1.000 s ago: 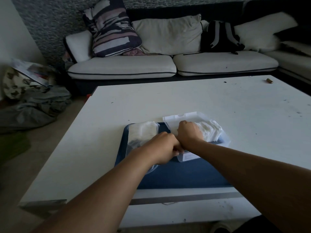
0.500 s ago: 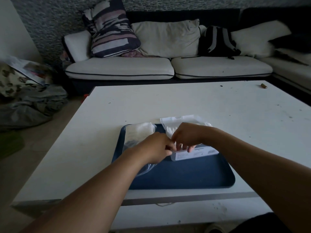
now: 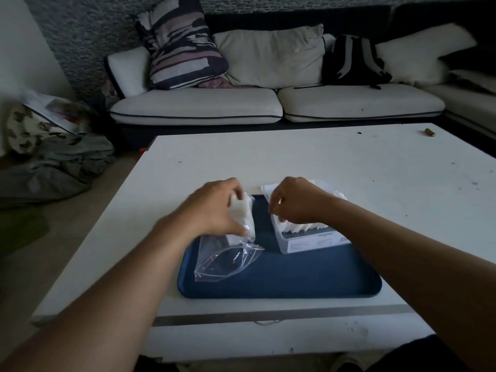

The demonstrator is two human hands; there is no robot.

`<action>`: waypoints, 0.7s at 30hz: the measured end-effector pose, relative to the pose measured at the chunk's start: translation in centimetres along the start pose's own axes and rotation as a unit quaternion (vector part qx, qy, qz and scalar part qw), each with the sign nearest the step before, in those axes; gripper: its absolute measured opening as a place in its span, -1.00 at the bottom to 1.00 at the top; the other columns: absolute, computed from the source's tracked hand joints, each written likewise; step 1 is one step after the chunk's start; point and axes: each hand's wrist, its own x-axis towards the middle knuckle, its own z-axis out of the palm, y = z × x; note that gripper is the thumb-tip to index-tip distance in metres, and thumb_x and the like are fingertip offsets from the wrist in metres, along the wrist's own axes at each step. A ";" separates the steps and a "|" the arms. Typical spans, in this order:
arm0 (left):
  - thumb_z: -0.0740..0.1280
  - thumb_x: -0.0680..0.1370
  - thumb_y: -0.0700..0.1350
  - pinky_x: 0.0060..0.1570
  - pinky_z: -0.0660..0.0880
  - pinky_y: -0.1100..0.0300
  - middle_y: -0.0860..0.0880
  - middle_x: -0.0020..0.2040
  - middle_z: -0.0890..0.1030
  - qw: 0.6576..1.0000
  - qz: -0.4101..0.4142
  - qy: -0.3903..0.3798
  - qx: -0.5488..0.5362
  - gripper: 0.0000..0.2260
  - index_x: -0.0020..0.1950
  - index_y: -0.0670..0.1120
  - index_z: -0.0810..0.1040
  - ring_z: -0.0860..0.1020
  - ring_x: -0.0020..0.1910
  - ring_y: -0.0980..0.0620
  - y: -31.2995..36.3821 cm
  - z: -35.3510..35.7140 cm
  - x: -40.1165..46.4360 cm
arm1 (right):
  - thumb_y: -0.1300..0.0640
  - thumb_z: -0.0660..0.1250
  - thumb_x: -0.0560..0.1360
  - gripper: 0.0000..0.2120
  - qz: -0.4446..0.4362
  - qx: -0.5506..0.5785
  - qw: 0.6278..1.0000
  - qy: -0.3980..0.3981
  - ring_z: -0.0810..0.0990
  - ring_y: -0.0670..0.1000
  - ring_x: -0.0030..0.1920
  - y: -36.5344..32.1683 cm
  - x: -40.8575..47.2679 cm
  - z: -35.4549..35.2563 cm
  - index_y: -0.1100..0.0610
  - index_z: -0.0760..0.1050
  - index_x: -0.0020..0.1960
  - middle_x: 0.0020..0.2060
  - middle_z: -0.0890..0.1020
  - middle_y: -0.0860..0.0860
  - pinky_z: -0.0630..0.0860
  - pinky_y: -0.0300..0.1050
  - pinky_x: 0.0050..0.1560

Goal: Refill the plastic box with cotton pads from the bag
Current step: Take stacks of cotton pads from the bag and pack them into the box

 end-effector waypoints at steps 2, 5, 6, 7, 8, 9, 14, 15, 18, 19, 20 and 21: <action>0.67 0.17 0.18 -0.10 0.55 0.08 0.12 -0.03 0.47 0.991 -0.083 -0.060 0.081 -0.28 0.18 0.06 0.38 0.51 -0.08 0.09 -1.6 -0.8 -1.1 | 0.24 0.30 0.51 -0.80 -0.072 0.073 0.995 -0.010 0.73 0.00 -0.21 -2.3 -1.4 -0.1 0.19 0.72 -0.04 -0.22 0.74 0.06 0.63 -0.18 -0.14; 0.66 0.15 0.22 -0.20 0.50 0.14 0.06 -0.01 0.52 0.975 -0.131 -0.121 0.131 -0.22 0.21 0.00 0.38 0.53 -0.09 0.06 -2.5 0.0 -1.7 | 0.27 0.31 0.56 -0.78 -0.133 0.127 0.969 -0.162 0.70 -0.12 -0.33 -5.1 -2.8 1.5 0.16 0.68 0.11 -0.10 0.75 0.07 0.61 -0.28 -0.26; 0.65 0.15 0.23 -0.20 0.49 0.14 0.04 0.01 0.53 0.971 -0.135 -0.132 0.143 -0.24 0.19 0.01 0.38 0.54 -0.08 0.05 -2.5 0.5 -1.7 | 0.28 0.28 0.57 -0.74 -0.140 0.094 0.965 -0.199 0.69 -0.12 -0.33 -5.6 -2.8 2.4 0.14 0.66 0.18 -0.04 0.74 0.11 0.63 -0.25 -0.23; 0.63 0.18 0.22 -0.19 0.49 0.14 0.02 0.03 0.55 0.967 -0.134 -0.135 0.167 -0.31 0.14 0.02 0.39 0.56 -0.07 0.02 -2.4 1.0 -1.5 | 0.28 0.26 0.56 -0.69 -0.143 0.052 0.966 -0.211 0.70 -0.07 -0.30 -5.9 -2.5 3.1 0.12 0.63 0.24 -0.01 0.73 0.14 0.66 -0.18 -0.16; 0.59 0.25 0.19 -0.18 0.49 0.14 -0.01 0.03 0.57 0.966 -0.127 -0.124 0.190 -0.44 0.06 0.01 0.41 0.57 -0.08 -0.01 -2.3 1.4 -1.3 | 0.27 0.26 0.56 -0.66 -0.144 0.010 0.969 -0.199 0.71 0.01 -0.21 -6.0 -2.3 3.7 0.10 0.60 0.29 0.02 0.72 0.15 0.66 -0.10 -0.05; 0.54 0.35 0.12 -0.16 0.49 0.14 -0.04 0.04 0.59 0.966 -0.120 -0.100 0.206 -0.61 -0.01 0.00 0.45 0.58 -0.09 -0.05 -2.1 1.6 -1.2 | 0.24 0.27 0.56 -0.63 -0.146 -0.028 0.975 -0.163 0.70 0.08 -0.07 -6.0 -2.0 3.9 0.06 0.57 0.34 0.10 0.69 0.13 0.63 -0.09 0.03; 0.30 0.60 -0.06 -0.12 0.48 0.06 -0.04 -0.01 0.52 0.993 -0.052 0.080 0.066 -0.92 -0.01 -0.05 0.47 0.55 -0.06 -0.11 -2.8 1.3 -0.4 | -0.01 0.19 0.64 -0.66 -0.096 -0.185 0.977 0.042 0.50 0.14 0.23 -5.3 -0.6 2.9 -0.13 0.43 0.41 0.32 0.47 0.09 0.40 -0.12 0.00; 0.26 0.62 -0.08 -0.17 0.44 0.07 -0.02 -0.06 0.48 0.993 -0.031 0.108 0.035 -0.91 -0.05 -0.05 0.42 0.52 -0.11 -0.10 -2.9 1.1 -0.3 | -0.05 0.18 0.65 -0.67 -0.092 -0.234 0.964 0.081 0.40 0.17 0.32 -5.2 -0.2 3.0 -0.14 0.42 0.40 0.35 0.39 0.10 0.40 -0.04 0.08; 0.22 0.65 -0.10 -0.28 0.34 0.10 0.01 -0.15 0.44 0.990 0.010 0.141 -0.013 -0.88 -0.07 -0.05 0.37 0.46 -0.20 -0.03 -3.0 1.3 -0.1 | -0.06 0.24 0.62 -0.65 -0.099 -0.286 0.940 0.159 0.03 0.25 0.52 -4.9 0.8 3.8 -0.16 0.38 0.40 0.52 0.10 0.12 0.24 0.18 0.37; 0.21 0.66 -0.10 -0.29 0.33 0.11 0.01 -0.15 0.44 0.990 0.017 0.139 -0.019 -0.87 -0.07 -0.05 0.36 0.46 -0.21 -0.03 -2.9 1.4 0.0 | -0.03 0.27 0.61 -0.60 -0.102 -0.280 0.941 0.159 0.03 0.24 0.53 -4.7 1.1 4.0 -0.16 0.34 0.43 0.52 0.11 0.11 0.24 0.19 0.39; 0.20 0.67 -0.09 -0.29 0.33 0.11 0.01 -0.15 0.45 0.990 0.023 0.138 -0.024 -0.87 -0.07 -0.04 0.35 0.45 -0.22 -0.03 -2.8 1.5 0.1 | 0.01 0.30 0.60 -0.54 -0.100 -0.273 0.945 0.150 0.11 0.21 0.50 -4.6 1.4 4.3 -0.14 0.30 0.46 0.49 0.17 0.10 0.30 0.15 0.35; 0.20 0.67 -0.09 -0.30 0.32 0.12 0.01 -0.14 0.45 0.990 0.023 0.136 -0.027 -0.87 -0.08 -0.03 0.34 0.45 -0.22 -0.02 -2.8 1.6 0.1 | 0.05 0.32 0.58 -0.49 -0.095 -0.266 0.949 0.140 0.22 0.18 0.45 -4.6 1.6 4.5 -0.11 0.26 0.48 0.43 0.25 0.09 0.36 0.09 0.28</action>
